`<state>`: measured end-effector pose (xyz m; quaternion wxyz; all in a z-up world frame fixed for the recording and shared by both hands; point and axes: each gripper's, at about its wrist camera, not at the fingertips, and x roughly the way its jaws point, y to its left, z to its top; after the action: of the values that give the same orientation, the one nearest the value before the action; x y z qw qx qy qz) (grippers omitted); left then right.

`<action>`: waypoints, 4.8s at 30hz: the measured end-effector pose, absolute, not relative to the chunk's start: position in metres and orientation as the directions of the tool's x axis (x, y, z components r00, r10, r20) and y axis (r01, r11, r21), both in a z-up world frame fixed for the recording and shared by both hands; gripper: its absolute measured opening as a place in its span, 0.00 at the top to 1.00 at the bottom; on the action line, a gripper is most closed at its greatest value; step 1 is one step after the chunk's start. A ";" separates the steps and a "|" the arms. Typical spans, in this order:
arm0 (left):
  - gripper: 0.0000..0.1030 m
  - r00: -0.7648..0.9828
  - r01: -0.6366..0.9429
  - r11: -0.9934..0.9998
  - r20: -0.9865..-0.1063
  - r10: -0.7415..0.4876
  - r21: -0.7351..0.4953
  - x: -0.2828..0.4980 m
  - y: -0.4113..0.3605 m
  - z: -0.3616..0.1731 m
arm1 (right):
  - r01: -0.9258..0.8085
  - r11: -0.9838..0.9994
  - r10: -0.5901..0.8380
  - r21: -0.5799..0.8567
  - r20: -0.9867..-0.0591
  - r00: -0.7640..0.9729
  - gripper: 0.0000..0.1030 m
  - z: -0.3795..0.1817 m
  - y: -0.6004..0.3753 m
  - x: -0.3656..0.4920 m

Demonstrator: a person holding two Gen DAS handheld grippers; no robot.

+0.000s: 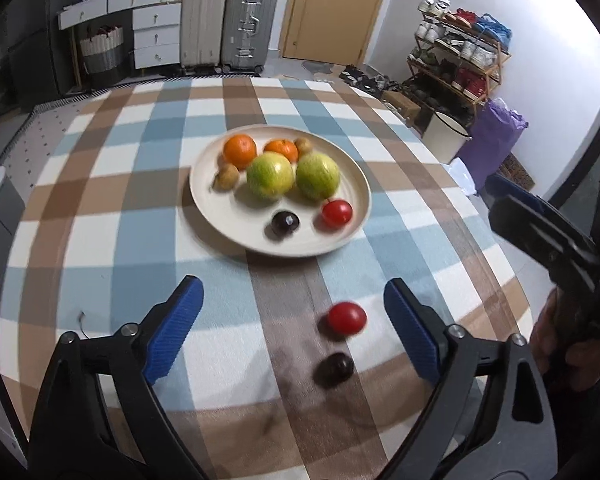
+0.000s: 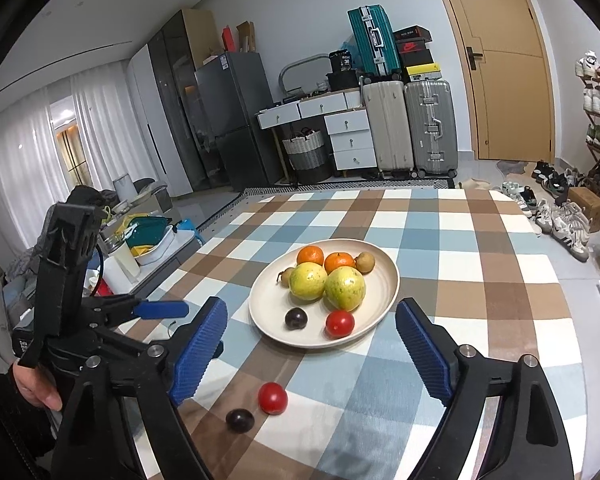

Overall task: Organize fruits
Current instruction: 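Move both tools toward the remaining dark plum and red tomato, then close the left tool on the remaining dark plum, then close the right tool on the red tomato while the left tool holds the plum, then carry the plum and tomato onto the plate and lower them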

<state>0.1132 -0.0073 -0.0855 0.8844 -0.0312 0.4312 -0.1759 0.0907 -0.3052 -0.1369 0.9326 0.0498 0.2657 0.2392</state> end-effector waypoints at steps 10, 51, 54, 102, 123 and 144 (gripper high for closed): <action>0.03 0.491 0.301 0.924 -0.793 -0.361 -0.234 0.089 -0.013 -0.124 | -0.418 0.879 0.475 0.229 -0.481 0.737 0.13 -0.143 -0.305 0.078; 0.80 0.379 0.401 0.872 -0.816 -0.436 -0.280 0.083 -0.037 -0.157 | -0.386 0.881 0.473 0.275 -0.526 0.707 0.13 -0.170 -0.315 0.068; 0.80 0.394 0.398 0.876 -0.812 -0.430 -0.271 0.082 -0.033 -0.154 | -0.385 0.881 0.473 0.275 -0.531 0.703 0.13 -0.173 -0.315 0.068; 0.80 0.504 0.235 0.894 -0.739 -0.448 -0.381 0.104 0.068 -0.143 | -0.466 0.867 0.433 0.177 -0.731 0.527 0.74 -0.234 -0.224 0.101; 0.80 0.543 0.262 0.897 -0.714 -0.442 -0.356 0.150 0.049 -0.109 | -0.477 0.853 0.491 0.213 -0.639 0.592 0.74 -0.188 -0.228 0.128; 0.80 0.507 0.268 0.890 -0.731 -0.456 -0.369 0.202 0.034 -0.114 | -0.460 0.861 0.488 0.219 -0.612 0.622 0.74 -0.172 -0.235 0.165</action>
<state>0.2024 0.0335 -0.1138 0.8619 -0.1045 0.4496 -0.2102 0.1647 -0.2350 -0.1719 0.9003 0.0204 0.3461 0.2633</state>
